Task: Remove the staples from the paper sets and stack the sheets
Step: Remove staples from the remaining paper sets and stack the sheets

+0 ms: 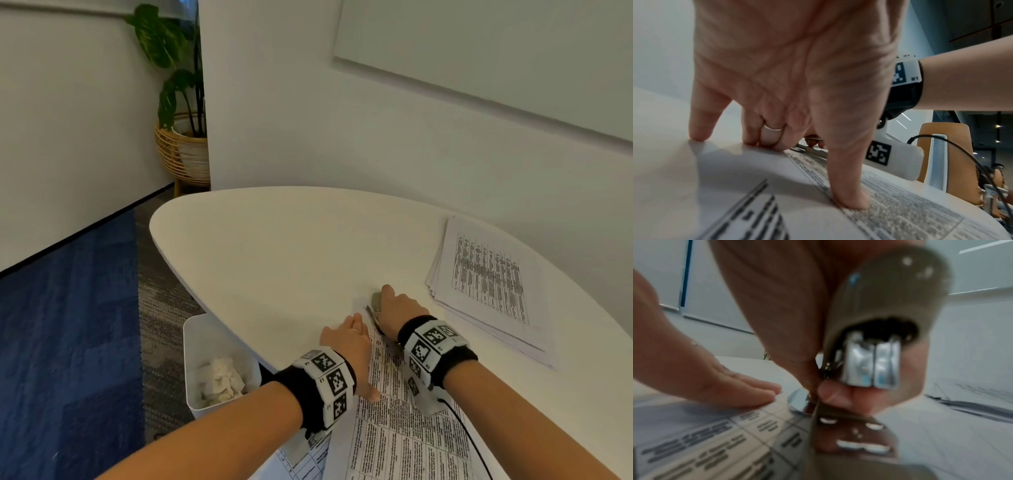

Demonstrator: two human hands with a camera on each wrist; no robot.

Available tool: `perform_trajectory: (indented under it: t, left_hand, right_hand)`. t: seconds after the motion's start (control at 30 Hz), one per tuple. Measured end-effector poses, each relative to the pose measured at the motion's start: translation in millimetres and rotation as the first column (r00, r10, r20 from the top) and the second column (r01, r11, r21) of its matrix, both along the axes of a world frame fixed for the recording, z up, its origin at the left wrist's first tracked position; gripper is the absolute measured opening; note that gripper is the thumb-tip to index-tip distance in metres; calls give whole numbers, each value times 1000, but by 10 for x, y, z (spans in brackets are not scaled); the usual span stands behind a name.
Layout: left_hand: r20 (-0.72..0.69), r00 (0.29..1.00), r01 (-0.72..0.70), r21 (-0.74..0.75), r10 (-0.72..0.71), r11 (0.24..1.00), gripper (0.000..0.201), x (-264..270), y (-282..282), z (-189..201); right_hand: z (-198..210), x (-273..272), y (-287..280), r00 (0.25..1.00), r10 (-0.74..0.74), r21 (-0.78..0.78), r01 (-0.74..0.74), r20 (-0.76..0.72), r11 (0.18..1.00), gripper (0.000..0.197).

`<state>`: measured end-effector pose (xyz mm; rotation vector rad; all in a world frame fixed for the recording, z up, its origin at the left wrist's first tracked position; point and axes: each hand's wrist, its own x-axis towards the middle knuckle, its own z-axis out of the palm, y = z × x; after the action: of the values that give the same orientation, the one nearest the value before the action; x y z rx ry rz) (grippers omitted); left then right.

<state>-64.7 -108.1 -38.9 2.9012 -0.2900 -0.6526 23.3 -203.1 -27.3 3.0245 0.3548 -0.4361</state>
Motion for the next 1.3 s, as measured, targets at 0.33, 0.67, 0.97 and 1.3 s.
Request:
perform_trajectory:
  t: [0.33, 0.67, 0.97, 1.3]
  left_hand:
    - [-9, 1000, 1, 72, 0, 997, 108, 32, -62, 106]
    - [59, 998, -10, -8, 11, 1000, 115, -11, 16, -20]
    - [58, 998, -14, -10, 15, 1000, 110, 60, 44, -25]
    - [20, 959, 274, 198, -283, 941, 61, 380, 218, -16]
  right_hand:
    - [141, 86, -64, 989, 109, -128, -122, -104, 984, 37]
    - [-91, 100, 82, 989, -150, 185, 147, 1, 972, 14]
    - [-34, 175, -92, 995, -77, 119, 85, -68, 989, 40]
    - [32, 189, -432, 972, -171, 268, 210, -163, 940, 43]
